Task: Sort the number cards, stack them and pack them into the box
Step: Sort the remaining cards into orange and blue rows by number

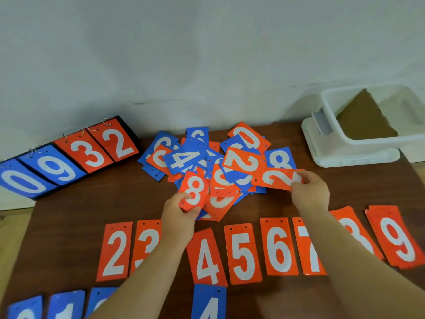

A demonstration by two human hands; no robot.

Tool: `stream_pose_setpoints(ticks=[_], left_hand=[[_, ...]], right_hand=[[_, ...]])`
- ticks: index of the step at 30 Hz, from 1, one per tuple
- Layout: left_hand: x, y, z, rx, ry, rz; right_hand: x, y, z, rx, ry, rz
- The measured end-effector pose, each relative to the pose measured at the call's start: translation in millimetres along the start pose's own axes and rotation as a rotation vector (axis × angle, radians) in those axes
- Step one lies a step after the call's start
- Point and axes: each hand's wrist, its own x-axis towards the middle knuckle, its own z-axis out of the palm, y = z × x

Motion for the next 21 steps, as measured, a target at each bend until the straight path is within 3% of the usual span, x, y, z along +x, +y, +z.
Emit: stream_pose_setpoints(ticks=[11, 21], left_hand=[[-104, -23, -66, -0.055, 0.182, 0.026], [-123, -34, -80, -0.094, 0.091, 0.068]], right_hand=[[-48, 15, -32, 0.028, -0.148, -0.084], [-106, 15, -32, 0.179, -0.28, -0.058]])
